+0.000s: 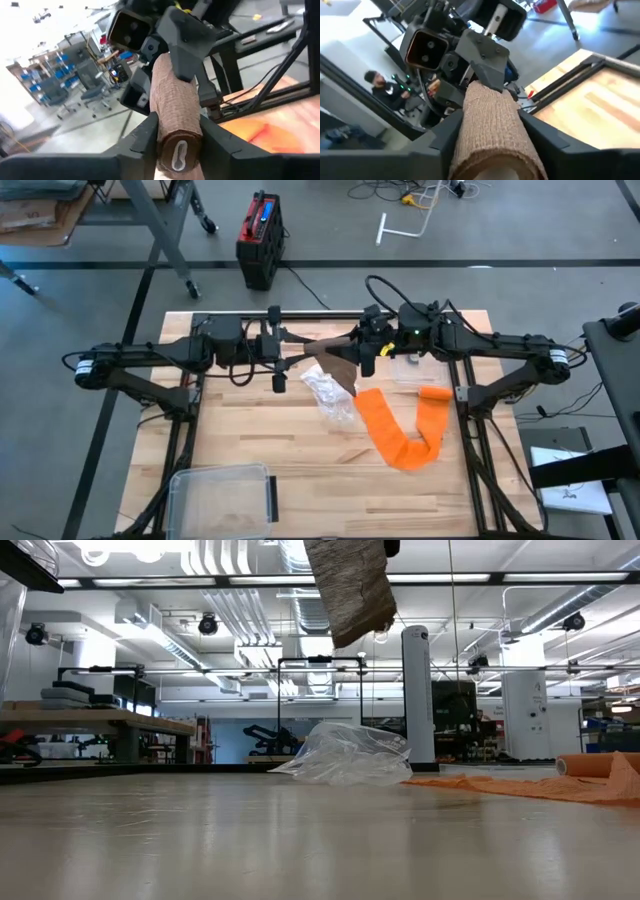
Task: Roll bandage
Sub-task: Roll the brown bandage
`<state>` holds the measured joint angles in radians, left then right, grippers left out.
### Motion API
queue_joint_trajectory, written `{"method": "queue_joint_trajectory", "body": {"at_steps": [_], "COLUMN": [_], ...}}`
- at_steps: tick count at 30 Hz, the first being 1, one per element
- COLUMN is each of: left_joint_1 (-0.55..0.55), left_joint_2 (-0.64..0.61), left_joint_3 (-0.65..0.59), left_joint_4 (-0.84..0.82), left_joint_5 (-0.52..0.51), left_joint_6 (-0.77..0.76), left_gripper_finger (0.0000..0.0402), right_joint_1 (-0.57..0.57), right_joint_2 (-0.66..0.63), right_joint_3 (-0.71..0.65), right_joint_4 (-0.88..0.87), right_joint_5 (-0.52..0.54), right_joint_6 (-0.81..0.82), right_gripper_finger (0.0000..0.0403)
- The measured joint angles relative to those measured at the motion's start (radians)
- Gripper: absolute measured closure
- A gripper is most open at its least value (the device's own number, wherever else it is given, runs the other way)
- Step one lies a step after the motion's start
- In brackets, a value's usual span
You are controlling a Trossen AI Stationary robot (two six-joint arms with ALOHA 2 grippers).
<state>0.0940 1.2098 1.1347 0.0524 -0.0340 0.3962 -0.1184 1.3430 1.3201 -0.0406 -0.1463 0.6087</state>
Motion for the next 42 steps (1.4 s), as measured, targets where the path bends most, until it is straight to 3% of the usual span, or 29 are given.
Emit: {"method": "queue_joint_trajectory", "body": {"at_steps": [6, 14, 20, 25, 28, 32, 37, 42], "left_joint_1": [0.000, 0.002, 0.002, 0.007, 0.017, 0.026, 0.026, 0.025], "left_joint_2": [-0.012, -0.006, -0.002, 0.017, 0.028, 0.028, 0.012, 0.011], "left_joint_3": [0.000, -0.001, -0.001, -0.001, -0.001, -0.001, -0.001, -0.001], "left_joint_4": [-0.008, -0.007, 0.014, 0.027, 0.031, 0.029, 0.026, 0.024], "left_joint_5": [0.019, 0.171, 0.178, 0.175, 0.175, 0.176, 0.170, 0.117], "left_joint_6": [-0.261, -0.433, -0.435, -0.439, -0.460, -0.426, -0.279, -0.158], "left_gripper_finger": [0.0232, 0.0168, 0.0155, 0.0170, 0.0197, 0.0263, 0.0341, 0.0347], "right_joint_1": [0.001, 0.002, 0.004, 0.004, 0.004, 0.003, 0.003, 0.002], "right_joint_2": [-0.002, -0.003, -0.003, -0.002, -0.002, -0.002, -0.002, 0.000], "right_joint_3": [0.000, 0.000, 0.000, 0.000, 0.000, 0.000, 0.000, 0.001], "right_joint_4": [0.011, -0.006, -0.003, -0.004, -0.004, -0.003, 0.012, 0.038], "right_joint_5": [-0.009, -0.050, -0.052, -0.045, -0.044, -0.042, -0.042, -0.030], "right_joint_6": [-0.349, -0.776, -0.890, -0.920, -0.915, -0.822, -0.465, -0.081], "right_gripper_finger": [0.0305, 0.0307, 0.0314, 0.0313, 0.0308, 0.0299, 0.0269, 0.0223]}}
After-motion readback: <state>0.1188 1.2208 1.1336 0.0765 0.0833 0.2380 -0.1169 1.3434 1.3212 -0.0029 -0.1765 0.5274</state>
